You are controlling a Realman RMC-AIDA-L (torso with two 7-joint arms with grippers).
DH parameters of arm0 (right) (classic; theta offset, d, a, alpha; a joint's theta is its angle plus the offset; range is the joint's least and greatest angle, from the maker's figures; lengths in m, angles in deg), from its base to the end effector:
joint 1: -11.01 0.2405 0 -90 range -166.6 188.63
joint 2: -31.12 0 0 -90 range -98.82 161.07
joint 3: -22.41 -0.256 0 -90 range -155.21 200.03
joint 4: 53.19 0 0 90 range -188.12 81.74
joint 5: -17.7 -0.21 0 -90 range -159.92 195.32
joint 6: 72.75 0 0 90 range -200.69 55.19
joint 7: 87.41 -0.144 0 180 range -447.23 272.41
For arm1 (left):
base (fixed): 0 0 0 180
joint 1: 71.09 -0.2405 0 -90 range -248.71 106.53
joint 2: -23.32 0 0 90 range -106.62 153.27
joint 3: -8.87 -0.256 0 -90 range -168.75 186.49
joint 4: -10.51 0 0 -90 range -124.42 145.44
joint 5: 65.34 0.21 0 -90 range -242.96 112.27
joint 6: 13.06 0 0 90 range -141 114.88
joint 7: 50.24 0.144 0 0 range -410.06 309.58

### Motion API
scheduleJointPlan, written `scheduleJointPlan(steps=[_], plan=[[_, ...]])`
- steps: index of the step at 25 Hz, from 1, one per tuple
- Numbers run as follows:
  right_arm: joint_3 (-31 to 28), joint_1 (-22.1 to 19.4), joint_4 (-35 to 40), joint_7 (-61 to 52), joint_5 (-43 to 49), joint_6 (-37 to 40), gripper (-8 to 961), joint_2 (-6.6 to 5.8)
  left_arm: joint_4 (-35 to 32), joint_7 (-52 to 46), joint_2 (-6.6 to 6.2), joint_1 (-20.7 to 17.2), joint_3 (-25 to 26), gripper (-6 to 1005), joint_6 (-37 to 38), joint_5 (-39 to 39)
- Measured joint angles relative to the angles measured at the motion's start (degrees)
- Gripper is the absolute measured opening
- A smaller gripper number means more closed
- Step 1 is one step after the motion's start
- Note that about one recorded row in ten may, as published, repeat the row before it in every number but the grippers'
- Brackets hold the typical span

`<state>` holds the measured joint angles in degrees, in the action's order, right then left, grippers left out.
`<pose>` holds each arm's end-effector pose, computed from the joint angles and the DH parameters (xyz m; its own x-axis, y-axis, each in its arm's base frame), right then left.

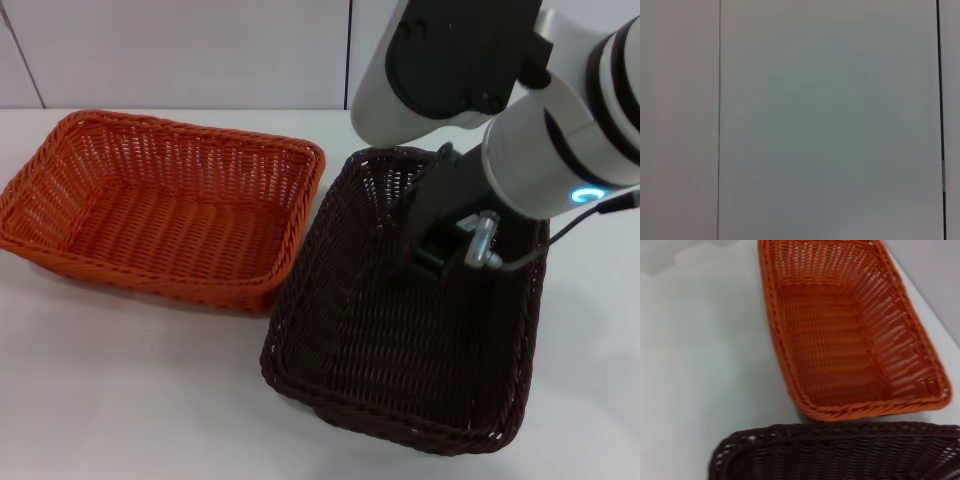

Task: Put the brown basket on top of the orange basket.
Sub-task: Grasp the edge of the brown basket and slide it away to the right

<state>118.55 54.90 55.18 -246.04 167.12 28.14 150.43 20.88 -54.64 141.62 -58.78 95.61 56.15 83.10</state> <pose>0.0234 0.3041 0.0047 0.9361 -0.2223 0.2727 -0.0901 -0.9007 -0.4249 -0.4169 0.2584 0.0611 0.7378 -0.0551 0.6728 0.6464 0.3450 -0.6805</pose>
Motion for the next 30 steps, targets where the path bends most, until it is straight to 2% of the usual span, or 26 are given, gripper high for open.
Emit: scheduleJointPlan(steps=[3, 9, 11, 19, 30], plan=[[0.2, -0.1, -0.5, -0.9, -3.1, 0.1, 394, 0.03, 0.0, 0.0, 0.0, 0.1, 0.0, 740, -0.4, 0.0], [4.1, 0.0, -0.6, -6.0, -5.2, 0.1, 628, 0.05, 0.0, 0.0, -0.04, 0.5, 0.4, 740, -1.3, 0.0], [4.6, 0.1, -0.9, -6.5, -5.2, 0.1, 779, 0.06, 0.0, 0.0, -0.05, 0.5, 0.4, 740, -1.3, 0.0], [8.9, 1.1, -6.6, -8.8, -5.6, -0.5, 779, 0.15, 0.0, 0.0, -0.08, 0.5, 0.4, 740, -1.5, 0.0], [11.6, 2.7, -13.4, -8.9, -8.7, -3.1, 778, 0.23, 0.0, 0.0, -0.02, 0.5, 0.2, 740, -1.5, 0.0]])
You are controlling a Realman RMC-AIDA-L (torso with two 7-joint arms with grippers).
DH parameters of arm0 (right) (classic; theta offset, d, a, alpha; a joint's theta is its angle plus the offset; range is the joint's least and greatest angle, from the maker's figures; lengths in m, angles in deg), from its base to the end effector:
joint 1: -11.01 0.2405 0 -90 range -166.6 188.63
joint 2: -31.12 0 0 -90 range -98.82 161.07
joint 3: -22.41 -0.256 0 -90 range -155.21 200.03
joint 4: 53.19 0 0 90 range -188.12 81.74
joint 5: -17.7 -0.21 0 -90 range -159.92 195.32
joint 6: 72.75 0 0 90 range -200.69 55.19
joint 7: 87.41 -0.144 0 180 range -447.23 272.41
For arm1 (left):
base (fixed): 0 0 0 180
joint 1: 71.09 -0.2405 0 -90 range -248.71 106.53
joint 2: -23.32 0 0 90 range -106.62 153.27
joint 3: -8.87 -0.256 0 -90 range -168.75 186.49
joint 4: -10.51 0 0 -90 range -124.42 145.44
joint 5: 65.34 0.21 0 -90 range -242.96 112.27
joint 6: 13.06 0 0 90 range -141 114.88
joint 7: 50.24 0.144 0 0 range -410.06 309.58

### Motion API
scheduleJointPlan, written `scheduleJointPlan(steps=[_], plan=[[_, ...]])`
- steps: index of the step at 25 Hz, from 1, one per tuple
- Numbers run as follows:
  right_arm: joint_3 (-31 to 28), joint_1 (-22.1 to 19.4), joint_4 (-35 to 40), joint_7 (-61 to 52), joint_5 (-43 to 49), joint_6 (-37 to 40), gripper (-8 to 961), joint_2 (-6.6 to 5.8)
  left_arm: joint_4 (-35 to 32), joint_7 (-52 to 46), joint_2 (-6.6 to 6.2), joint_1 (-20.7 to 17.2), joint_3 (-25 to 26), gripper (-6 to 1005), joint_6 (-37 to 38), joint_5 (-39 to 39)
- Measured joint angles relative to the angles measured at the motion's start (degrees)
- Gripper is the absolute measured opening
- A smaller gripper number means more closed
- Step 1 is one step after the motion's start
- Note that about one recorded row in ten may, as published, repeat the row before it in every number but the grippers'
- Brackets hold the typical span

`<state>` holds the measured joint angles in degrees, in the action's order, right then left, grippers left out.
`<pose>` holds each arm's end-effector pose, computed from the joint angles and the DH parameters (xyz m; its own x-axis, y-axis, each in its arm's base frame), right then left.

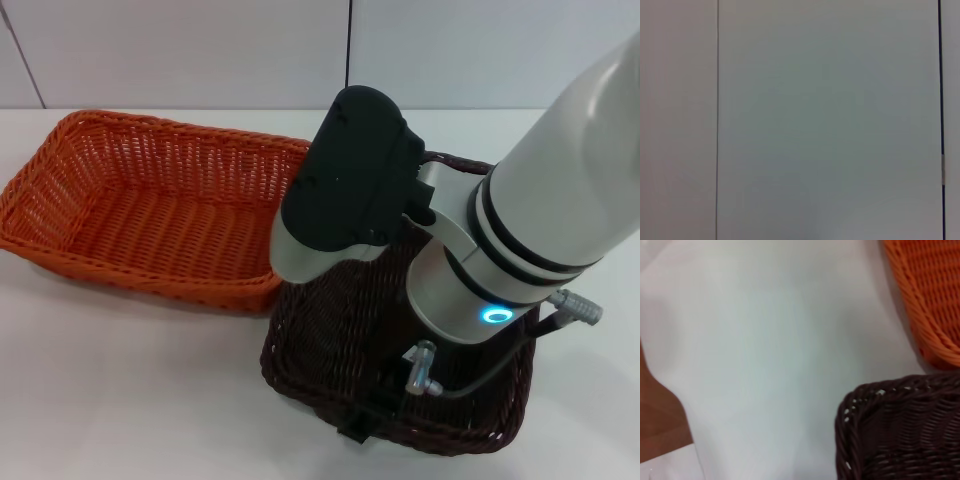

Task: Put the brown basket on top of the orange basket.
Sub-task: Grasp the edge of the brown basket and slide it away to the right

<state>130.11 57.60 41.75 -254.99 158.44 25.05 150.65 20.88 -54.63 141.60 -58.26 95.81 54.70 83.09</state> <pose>0.0415 0.2801 -0.0594 0.8594 -0.3131 0.4043 -0.2331 -0.9436 -0.2352 -0.4178 0.2621 0.0595 0.7322 -0.0390 0.6800 0.6487 0.3443 -0.6787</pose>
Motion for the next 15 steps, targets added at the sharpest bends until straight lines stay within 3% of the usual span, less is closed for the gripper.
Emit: scheduleJointPlan(steps=[15], plan=[[2.0, 0.9, -2.2, 0.3, -0.1, -0.5, 778, -0.07, 0.0, 0.0, -0.03, -0.1, 0.2, 740, 0.0, 0.0]])
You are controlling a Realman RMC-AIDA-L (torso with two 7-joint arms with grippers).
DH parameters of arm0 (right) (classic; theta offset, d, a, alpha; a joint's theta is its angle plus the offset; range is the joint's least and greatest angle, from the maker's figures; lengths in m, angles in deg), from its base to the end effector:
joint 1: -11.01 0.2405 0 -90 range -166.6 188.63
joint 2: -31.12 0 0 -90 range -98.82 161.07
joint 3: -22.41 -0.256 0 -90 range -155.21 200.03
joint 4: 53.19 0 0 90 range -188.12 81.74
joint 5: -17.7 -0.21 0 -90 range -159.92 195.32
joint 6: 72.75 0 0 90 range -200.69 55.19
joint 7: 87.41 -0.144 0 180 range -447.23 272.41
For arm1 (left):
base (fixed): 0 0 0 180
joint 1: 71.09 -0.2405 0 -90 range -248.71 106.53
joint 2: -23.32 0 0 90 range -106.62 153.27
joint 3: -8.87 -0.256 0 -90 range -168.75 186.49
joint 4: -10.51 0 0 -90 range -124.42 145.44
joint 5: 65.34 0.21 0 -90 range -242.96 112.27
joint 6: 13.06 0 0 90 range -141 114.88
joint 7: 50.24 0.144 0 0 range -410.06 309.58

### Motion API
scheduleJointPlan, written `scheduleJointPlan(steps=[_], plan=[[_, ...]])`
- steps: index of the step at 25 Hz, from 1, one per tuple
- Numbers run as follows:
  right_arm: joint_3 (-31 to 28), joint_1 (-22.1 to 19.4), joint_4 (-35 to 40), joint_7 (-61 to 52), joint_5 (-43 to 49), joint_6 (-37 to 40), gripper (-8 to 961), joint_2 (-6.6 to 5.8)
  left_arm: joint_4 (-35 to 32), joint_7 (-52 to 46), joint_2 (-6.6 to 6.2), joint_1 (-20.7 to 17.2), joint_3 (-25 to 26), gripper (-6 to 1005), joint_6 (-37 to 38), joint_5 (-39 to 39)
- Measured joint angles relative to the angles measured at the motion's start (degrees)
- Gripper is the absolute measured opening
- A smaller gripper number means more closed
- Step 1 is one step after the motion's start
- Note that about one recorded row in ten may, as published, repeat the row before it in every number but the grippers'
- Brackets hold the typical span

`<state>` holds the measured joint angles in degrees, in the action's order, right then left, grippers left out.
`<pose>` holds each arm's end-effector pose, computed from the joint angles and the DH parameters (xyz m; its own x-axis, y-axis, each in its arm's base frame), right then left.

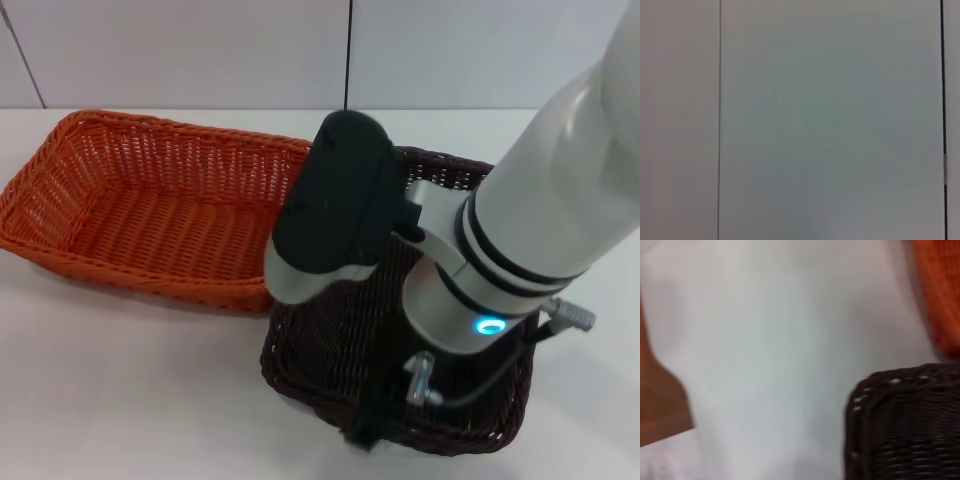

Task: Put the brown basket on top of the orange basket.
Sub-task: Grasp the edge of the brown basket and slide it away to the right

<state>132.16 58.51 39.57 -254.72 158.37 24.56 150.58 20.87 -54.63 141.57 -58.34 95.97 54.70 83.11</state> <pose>0.0457 0.2787 -0.0672 0.8461 -0.2959 0.4433 -0.2164 -0.9508 -0.2216 -0.4185 0.2614 0.0601 0.7324 -0.0384 0.6798 0.6477 0.3475 -0.6781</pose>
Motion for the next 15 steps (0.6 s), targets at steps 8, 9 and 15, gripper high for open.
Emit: scheduleJointPlan(steps=[8, 9, 15], plan=[[-5.6, 0.1, 5.0, -0.2, 4.7, 0.7, 778, -0.17, -0.2, 0.0, -0.03, 0.1, 0.0, 741, 0.0, 0.0], [-5.6, 0.1, 5.1, 0.0, 5.2, 0.7, 778, -0.18, -0.2, 0.0, -0.03, 0.1, 0.0, 741, -0.1, 0.0], [-7.3, 0.1, 5.7, 0.1, 10.3, 0.7, 777, -0.27, -0.5, 0.0, -0.03, 0.0, 0.0, 741, -0.1, -0.1]])
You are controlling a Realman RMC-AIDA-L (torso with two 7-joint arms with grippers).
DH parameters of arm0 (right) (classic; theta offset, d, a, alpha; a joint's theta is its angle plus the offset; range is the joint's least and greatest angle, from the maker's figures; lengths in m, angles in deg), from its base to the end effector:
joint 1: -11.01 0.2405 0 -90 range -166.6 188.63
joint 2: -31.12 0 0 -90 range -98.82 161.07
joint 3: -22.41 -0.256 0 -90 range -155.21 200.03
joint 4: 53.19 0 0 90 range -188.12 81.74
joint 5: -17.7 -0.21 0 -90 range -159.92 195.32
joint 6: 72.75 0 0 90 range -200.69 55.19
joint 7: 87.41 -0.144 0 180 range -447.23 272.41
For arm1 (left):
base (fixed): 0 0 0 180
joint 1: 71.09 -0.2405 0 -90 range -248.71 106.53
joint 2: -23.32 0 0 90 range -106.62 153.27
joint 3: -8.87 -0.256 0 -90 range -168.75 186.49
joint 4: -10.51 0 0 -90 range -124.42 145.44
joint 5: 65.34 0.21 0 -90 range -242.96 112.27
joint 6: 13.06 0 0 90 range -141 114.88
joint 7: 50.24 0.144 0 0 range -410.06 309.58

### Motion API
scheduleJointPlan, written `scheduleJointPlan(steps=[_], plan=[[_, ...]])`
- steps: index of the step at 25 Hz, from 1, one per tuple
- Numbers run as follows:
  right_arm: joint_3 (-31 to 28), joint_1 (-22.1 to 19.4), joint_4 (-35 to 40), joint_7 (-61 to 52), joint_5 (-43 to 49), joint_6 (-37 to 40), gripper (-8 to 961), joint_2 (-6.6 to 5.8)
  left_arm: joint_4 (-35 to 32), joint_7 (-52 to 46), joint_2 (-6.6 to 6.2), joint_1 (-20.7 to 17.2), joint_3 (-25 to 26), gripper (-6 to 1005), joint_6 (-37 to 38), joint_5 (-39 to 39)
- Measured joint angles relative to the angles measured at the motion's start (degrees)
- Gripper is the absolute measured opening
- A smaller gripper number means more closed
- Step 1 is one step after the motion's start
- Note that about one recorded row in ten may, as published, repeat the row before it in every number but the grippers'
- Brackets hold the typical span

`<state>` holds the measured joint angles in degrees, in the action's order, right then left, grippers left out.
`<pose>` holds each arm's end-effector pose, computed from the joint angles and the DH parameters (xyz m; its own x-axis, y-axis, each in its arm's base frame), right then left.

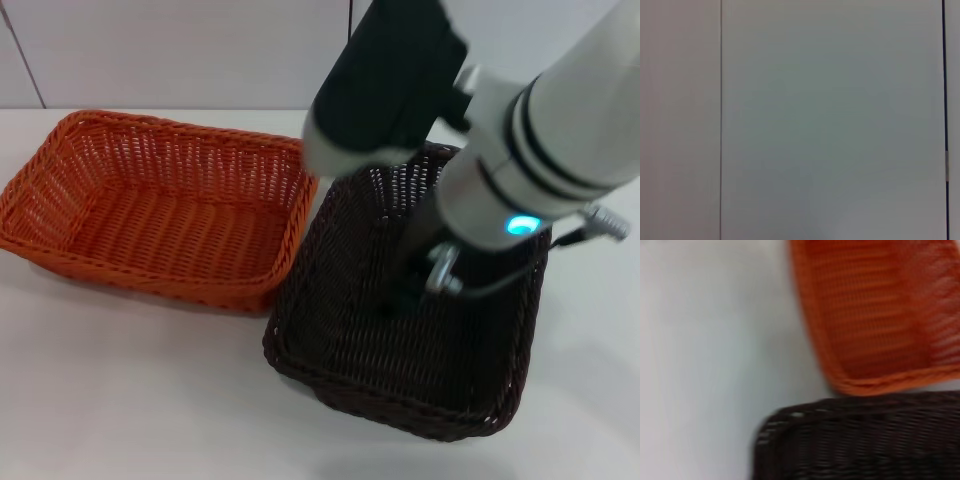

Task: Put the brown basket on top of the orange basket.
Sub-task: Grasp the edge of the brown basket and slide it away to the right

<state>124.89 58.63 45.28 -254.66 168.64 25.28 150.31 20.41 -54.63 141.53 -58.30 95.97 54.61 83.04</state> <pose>0.0322 0.3117 -0.0288 0.8768 -0.3423 0.3378 -0.1779 -0.8835 -0.4334 -0.4203 0.2601 0.0599 0.7333 -0.0302 0.6793 0.6442 0.3504 -0.6799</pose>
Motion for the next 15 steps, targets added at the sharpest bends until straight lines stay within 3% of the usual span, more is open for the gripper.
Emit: scheduleJointPlan(steps=[9, 15], plan=[[-9.4, 0.6, -8.3, 2.9, 11.6, -3.8, 779, -0.16, -0.1, 0.0, 0.0, 0.2, -0.2, 741, 0.0, 0.1], [-14.2, 2.4, -14.2, 5.5, 14.0, -5.5, 780, -0.27, -0.1, 0.0, 0.0, 0.2, -0.4, 741, 0.0, 0.1]])
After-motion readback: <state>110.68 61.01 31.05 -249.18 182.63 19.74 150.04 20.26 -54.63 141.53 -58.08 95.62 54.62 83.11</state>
